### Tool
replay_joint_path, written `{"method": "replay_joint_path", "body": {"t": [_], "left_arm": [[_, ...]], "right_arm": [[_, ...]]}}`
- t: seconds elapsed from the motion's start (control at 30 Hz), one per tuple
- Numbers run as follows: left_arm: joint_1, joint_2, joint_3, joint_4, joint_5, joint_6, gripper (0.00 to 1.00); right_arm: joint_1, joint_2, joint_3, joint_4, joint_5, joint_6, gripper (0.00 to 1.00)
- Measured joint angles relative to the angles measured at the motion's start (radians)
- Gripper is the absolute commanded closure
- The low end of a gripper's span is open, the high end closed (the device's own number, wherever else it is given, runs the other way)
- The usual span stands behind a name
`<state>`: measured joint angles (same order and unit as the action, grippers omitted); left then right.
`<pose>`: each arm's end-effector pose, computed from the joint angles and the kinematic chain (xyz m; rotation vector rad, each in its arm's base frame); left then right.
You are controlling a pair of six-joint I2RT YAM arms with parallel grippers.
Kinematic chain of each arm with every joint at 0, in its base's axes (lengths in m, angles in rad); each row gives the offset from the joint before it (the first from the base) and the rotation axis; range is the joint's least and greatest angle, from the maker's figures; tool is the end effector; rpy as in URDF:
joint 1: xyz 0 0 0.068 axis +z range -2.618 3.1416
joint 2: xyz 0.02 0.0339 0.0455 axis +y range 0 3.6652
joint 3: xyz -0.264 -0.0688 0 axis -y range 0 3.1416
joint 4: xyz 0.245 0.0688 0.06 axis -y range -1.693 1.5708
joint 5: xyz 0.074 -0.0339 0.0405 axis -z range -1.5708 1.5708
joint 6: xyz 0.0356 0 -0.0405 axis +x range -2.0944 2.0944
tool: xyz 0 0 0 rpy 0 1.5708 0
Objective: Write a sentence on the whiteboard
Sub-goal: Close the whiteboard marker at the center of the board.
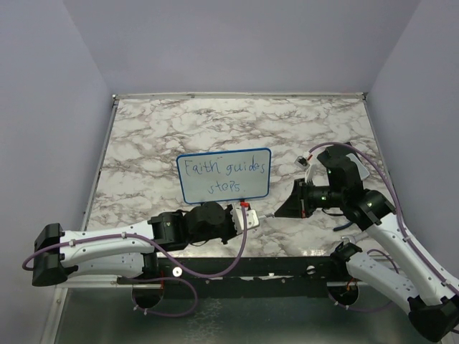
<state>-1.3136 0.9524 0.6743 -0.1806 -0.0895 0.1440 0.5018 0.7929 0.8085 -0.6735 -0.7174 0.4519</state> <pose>0.0583 -0.2092 0.2706 1.3472 1.5963 -0.6383 0.1277 0.0968 0.3037 -0.4853 2.3107 1.2968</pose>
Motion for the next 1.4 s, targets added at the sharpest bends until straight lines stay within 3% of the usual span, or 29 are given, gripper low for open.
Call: {"method": "replay_joint_path", "body": {"t": [1.4], "left_arm": [[-0.016,-0.002,0.000,0.000,0.003,0.004,0.90]], "right_arm": [[0.000,0.041,-0.060,0.071,-0.102,-0.001,1.00]]}}
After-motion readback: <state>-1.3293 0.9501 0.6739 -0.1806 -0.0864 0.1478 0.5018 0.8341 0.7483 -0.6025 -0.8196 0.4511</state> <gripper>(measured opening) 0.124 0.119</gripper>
